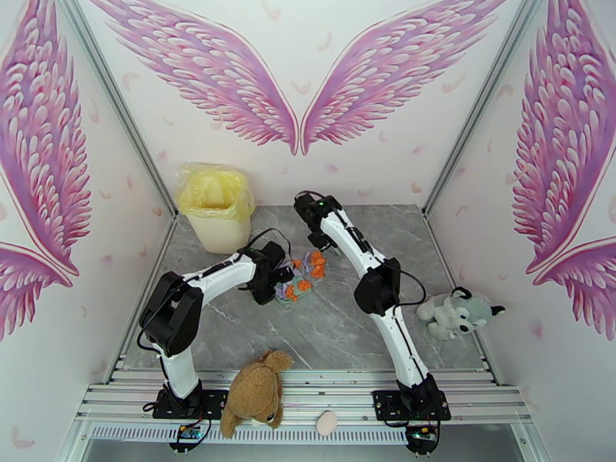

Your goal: Sweep away the paper scraps from the table

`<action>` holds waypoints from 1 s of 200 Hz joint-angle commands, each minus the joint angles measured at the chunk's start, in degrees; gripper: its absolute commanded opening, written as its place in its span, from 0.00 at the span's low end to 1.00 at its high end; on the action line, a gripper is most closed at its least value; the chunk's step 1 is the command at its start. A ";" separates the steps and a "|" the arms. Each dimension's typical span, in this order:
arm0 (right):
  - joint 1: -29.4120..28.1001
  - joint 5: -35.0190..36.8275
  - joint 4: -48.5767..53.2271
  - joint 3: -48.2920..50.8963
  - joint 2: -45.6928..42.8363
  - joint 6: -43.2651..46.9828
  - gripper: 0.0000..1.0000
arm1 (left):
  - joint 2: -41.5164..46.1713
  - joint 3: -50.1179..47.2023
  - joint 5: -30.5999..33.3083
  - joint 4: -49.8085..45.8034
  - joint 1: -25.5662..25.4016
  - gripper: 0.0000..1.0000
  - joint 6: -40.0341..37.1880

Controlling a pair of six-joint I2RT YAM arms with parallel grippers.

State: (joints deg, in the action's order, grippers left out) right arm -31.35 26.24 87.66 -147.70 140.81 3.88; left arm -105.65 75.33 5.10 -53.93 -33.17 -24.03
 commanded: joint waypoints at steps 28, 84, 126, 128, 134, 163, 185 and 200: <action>-1.05 0.83 -1.43 5.25 -3.43 0.40 0.00 | 3.03 -2.86 -1.63 -2.41 0.32 0.00 0.08; -1.22 -1.10 -1.42 5.40 -2.92 -0.26 0.00 | 3.61 -4.76 -0.79 -4.40 2.58 0.00 -0.59; -1.89 -2.39 -1.89 5.75 -2.65 0.07 0.00 | 1.30 -2.48 -1.53 -3.94 3.81 0.00 -1.63; -1.87 -2.55 -1.88 5.73 -2.58 0.01 0.00 | 1.14 -2.32 -1.64 -3.91 3.86 0.00 -1.72; -2.05 -2.97 -1.84 5.72 -2.48 0.04 0.00 | 0.61 -1.87 -1.83 -3.89 4.03 0.00 -1.99; -3.62 -4.76 -1.80 6.10 -2.08 0.50 0.00 | -2.28 1.58 -2.41 -4.14 4.33 0.00 -2.80; -5.16 -5.81 -1.61 7.02 -2.25 0.14 0.00 | -4.17 2.99 -3.29 -4.31 4.40 0.00 -3.32; -6.16 -6.52 -1.98 8.23 -2.77 -0.35 0.00 | -5.21 3.50 -3.91 -4.34 4.44 0.00 -3.64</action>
State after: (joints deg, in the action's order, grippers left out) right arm -35.22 24.12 86.00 -141.69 139.81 3.97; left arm -108.77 76.71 3.38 -58.02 -29.04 -26.35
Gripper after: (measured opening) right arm 0.141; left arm 0.279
